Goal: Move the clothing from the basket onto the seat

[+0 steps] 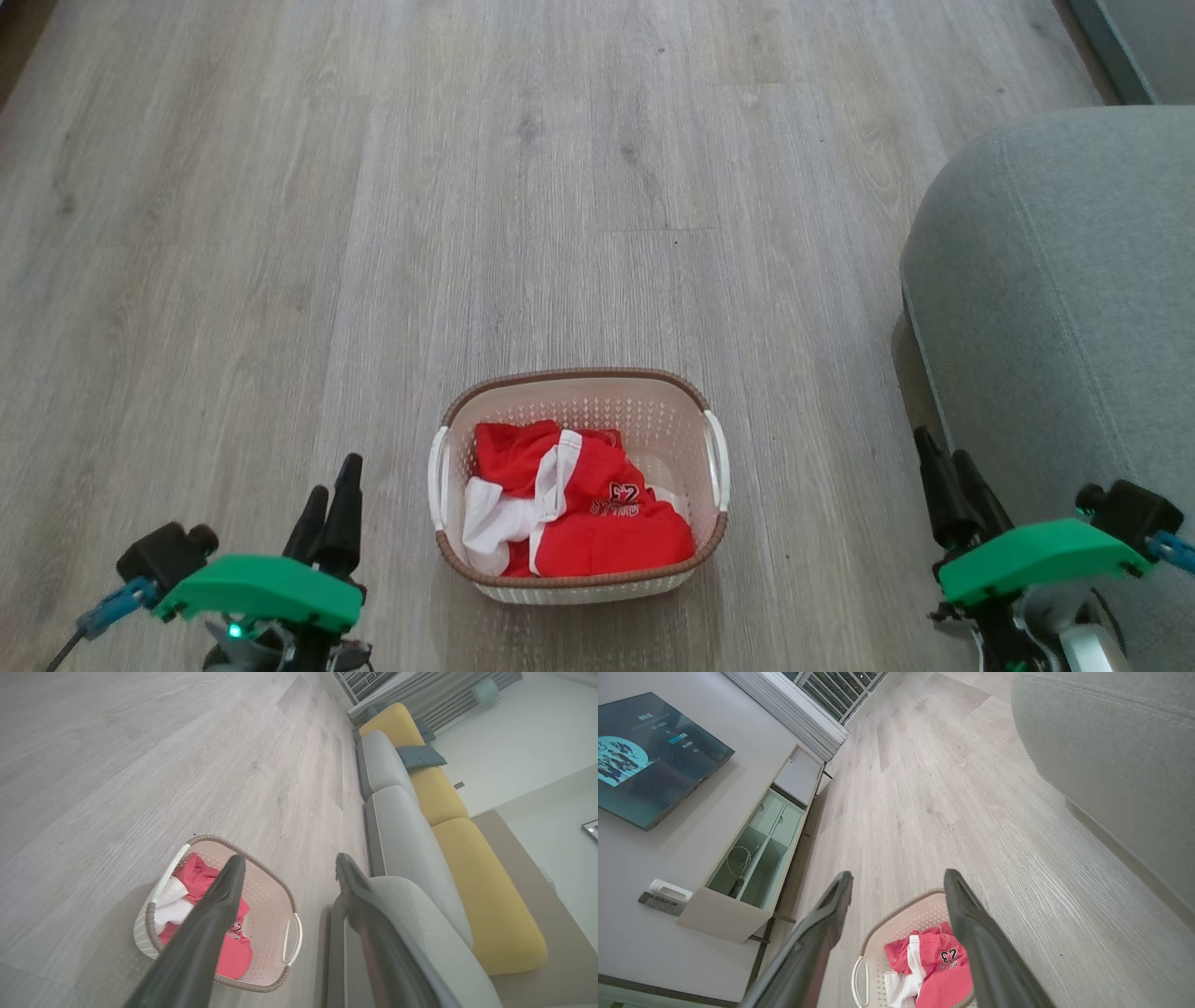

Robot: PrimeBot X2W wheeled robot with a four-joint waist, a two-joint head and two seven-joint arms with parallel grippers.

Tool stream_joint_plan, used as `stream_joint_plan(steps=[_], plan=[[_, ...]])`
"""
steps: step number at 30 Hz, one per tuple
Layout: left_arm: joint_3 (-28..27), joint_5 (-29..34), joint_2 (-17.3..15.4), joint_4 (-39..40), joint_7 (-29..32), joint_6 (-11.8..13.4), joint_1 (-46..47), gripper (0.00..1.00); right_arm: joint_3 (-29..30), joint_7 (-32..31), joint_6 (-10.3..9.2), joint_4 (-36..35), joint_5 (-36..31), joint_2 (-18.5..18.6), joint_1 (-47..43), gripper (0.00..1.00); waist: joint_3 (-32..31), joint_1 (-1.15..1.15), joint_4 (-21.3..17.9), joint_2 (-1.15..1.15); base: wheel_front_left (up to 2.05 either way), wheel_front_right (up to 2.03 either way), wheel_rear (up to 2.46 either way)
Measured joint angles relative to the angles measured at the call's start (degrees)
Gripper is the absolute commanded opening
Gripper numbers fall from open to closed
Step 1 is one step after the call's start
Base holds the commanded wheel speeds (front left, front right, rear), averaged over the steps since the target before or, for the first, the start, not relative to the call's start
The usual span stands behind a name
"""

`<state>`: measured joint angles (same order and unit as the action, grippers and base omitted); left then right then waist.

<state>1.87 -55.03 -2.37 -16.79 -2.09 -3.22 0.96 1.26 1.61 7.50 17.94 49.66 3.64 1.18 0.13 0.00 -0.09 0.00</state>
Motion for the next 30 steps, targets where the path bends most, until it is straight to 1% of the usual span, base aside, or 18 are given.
stream_joint_plan(steps=[7,19,30], plan=[[1.9,5.8,-1.0,0.7,-1.0,2.3,0.0,1.0,-0.7,1.4,0.0,0.4,-6.0,0.2,0.7,1.0,-0.1,0.0,0.1,0.0,0.0,0.0,0.0],[4.2,13.5,-2.5,1.1,-3.1,4.9,0.0,1.0,-2.1,3.3,0.0,0.7,-15.9,0.4,0.7,1.0,-0.4,0.0,0.1,0.0,0.0,0.0,0.0],[5.5,20.3,-3.4,1.7,-4.6,6.2,0.0,1.0,-3.4,5.0,0.0,1.1,-23.7,0.5,0.7,1.0,-0.5,0.0,-0.1,0.0,0.0,0.0,0.0]])
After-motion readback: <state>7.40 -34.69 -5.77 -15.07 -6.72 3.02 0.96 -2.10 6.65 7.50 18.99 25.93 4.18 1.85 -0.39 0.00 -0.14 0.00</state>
